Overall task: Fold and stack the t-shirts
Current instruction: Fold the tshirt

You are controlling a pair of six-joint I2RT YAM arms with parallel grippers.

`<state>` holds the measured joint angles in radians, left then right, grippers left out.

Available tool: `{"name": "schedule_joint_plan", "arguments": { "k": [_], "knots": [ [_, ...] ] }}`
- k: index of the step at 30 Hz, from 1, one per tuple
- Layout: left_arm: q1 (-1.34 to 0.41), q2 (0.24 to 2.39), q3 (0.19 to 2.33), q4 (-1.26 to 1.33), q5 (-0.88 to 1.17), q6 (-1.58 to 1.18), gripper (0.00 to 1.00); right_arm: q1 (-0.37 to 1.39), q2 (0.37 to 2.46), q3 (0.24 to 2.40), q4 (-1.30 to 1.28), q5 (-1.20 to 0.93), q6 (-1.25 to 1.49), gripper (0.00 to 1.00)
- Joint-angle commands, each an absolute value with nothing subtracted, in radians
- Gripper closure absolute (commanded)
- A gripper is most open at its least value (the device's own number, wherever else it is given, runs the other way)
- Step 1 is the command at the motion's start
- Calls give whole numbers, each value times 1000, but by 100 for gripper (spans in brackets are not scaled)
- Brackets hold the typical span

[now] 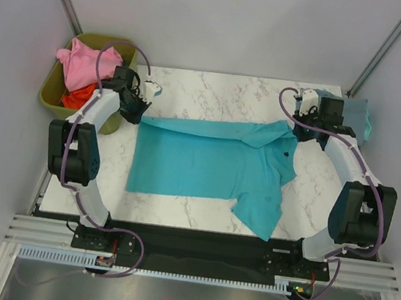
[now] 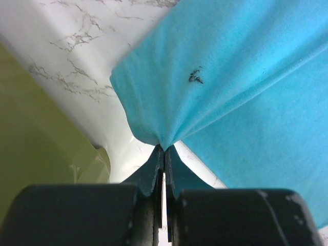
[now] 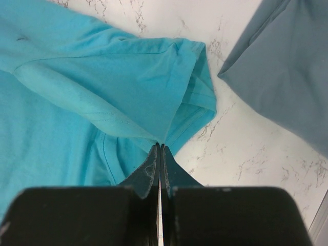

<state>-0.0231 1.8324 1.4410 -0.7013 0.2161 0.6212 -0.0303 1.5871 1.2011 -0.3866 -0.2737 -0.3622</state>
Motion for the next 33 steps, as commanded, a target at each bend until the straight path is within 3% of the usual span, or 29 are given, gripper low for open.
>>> {"name": "schedule_joint_plan", "arguments": {
  "k": [1, 20, 33],
  "knots": [
    [-21, 1772, 1413, -686, 238, 604, 98, -32, 1537, 1189, -397, -301, -376, 100],
    [-21, 1790, 1359, -686, 238, 604, 98, -32, 1494, 1100, -434, -314, -414, 100],
    [-21, 1850, 1356, -686, 238, 604, 98, -34, 1612, 1104, -393, -319, -420, 100]
  ]
}}
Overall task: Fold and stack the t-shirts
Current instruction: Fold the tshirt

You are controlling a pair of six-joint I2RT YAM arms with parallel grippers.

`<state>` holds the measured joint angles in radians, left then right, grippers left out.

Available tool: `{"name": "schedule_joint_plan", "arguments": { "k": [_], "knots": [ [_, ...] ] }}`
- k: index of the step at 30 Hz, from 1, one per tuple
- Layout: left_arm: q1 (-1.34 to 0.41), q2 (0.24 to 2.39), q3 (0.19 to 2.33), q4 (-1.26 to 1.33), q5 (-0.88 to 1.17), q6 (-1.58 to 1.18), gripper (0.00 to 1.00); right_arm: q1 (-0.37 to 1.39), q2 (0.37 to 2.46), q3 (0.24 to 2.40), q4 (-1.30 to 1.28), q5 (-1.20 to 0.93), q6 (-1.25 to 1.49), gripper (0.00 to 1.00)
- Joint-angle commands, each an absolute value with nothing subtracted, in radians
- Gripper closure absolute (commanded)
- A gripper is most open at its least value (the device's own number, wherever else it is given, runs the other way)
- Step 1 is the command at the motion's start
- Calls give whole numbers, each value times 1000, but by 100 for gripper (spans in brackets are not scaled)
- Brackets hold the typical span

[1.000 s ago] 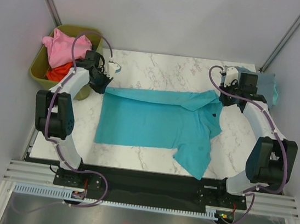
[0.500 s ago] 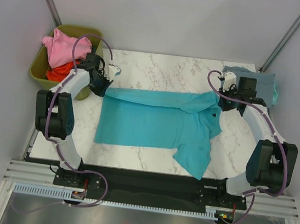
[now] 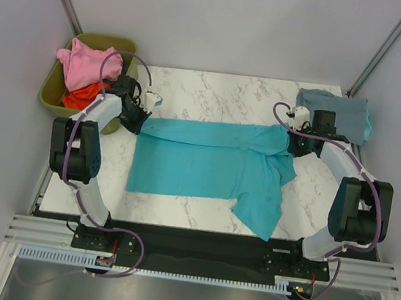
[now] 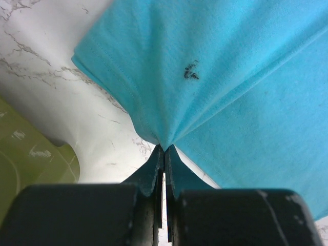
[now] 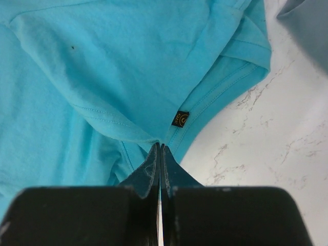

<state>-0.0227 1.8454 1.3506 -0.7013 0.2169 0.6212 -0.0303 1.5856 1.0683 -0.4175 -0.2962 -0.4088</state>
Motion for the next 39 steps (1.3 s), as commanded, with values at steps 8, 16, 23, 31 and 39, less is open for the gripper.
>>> {"name": "schedule_joint_plan", "arguments": {
  "k": [8, 16, 23, 31, 39],
  "knots": [
    [-21, 1776, 1321, -686, 238, 604, 98, -32, 1615, 1147, -396, -290, -443, 57],
    [-21, 1655, 1328, -686, 238, 604, 98, -28, 1539, 1190, -388, -311, -434, 47],
    [-21, 1706, 1390, -686, 238, 604, 98, -6, 1566, 1235, -417, -334, -414, 47],
    [-21, 1706, 1352, -686, 238, 604, 98, -5, 1560, 1241, -420, -331, -408, 47],
    [-21, 1735, 1348, -686, 238, 604, 98, -6, 1536, 1213, -422, -324, -406, 46]
  ]
}}
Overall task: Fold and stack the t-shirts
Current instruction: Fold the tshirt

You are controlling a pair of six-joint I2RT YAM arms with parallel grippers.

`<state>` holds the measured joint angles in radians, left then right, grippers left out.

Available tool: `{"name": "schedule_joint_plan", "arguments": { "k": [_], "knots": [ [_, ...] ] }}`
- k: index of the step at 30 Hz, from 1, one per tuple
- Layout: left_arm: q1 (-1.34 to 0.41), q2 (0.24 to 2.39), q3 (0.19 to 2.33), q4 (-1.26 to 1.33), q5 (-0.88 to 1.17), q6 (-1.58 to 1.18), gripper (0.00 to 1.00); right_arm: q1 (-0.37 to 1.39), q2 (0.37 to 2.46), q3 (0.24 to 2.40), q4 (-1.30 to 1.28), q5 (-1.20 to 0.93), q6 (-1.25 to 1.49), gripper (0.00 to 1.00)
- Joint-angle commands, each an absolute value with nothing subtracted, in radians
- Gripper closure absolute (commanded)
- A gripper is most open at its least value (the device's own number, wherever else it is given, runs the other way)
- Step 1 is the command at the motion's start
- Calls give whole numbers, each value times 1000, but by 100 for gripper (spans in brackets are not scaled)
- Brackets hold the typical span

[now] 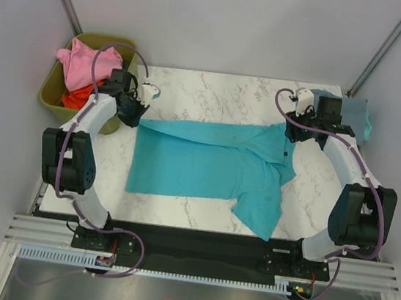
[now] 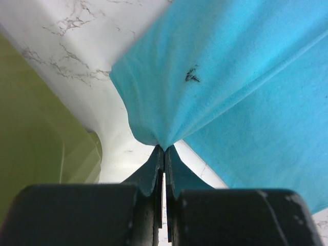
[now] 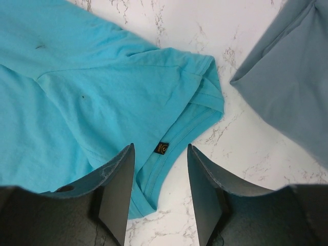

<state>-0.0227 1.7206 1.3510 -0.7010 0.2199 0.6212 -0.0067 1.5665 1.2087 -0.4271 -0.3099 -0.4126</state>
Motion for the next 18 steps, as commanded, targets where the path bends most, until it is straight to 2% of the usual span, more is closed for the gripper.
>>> {"name": "schedule_joint_plan", "arguments": {
  "k": [1, 18],
  "knots": [
    [-21, 1739, 1353, -686, 238, 604, 98, -6, 1534, 1210, -422, -321, -410, 46],
    [-21, 1736, 1370, -686, 238, 604, 98, -6, 1525, 1204, -425, -313, -416, 46]
  ]
}}
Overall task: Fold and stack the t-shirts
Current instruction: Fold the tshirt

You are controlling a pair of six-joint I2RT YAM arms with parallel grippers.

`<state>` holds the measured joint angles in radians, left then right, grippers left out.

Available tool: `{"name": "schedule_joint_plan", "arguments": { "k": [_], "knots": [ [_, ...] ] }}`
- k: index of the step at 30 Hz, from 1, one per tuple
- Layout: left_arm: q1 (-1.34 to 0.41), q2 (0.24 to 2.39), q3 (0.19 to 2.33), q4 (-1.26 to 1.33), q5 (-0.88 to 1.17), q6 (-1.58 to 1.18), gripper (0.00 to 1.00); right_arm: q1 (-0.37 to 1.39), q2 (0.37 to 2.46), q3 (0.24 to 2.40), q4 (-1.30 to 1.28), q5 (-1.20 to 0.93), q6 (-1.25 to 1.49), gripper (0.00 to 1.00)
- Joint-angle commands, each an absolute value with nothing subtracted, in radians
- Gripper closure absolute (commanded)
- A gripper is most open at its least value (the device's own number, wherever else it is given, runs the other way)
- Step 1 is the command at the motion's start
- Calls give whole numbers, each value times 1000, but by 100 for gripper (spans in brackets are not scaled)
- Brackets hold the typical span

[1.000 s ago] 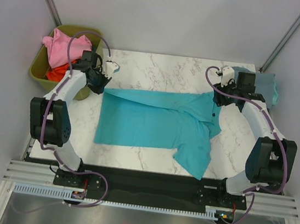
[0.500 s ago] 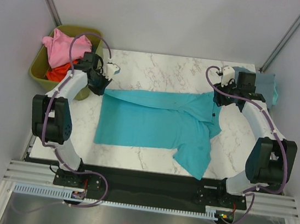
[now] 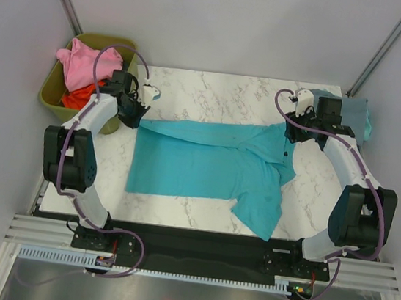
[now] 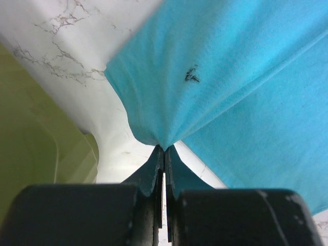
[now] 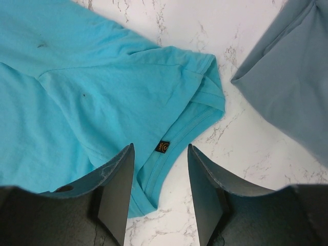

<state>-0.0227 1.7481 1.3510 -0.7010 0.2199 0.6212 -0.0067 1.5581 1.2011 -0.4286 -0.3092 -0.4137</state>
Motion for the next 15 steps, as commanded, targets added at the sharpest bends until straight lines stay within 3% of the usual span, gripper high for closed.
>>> {"name": "schedule_joint_plan", "arguments": {
  "k": [1, 4, 5, 6, 15],
  "knots": [
    [-23, 1732, 1374, -686, 238, 604, 98, -5, 1523, 1209, -423, -313, -416, 46],
    [-23, 1717, 1391, -686, 238, 604, 98, -6, 1522, 1213, -422, -314, -408, 46],
    [-23, 1713, 1397, -725, 233, 603, 2, -6, 1522, 1215, -423, -321, -407, 46],
    [-23, 1707, 1408, -727, 141, 421, 1, -6, 1520, 1215, -420, -321, -405, 46],
    [-23, 1698, 1434, -709, 129, 423, 1, -5, 1520, 1213, -420, -319, -403, 46]
  ]
}}
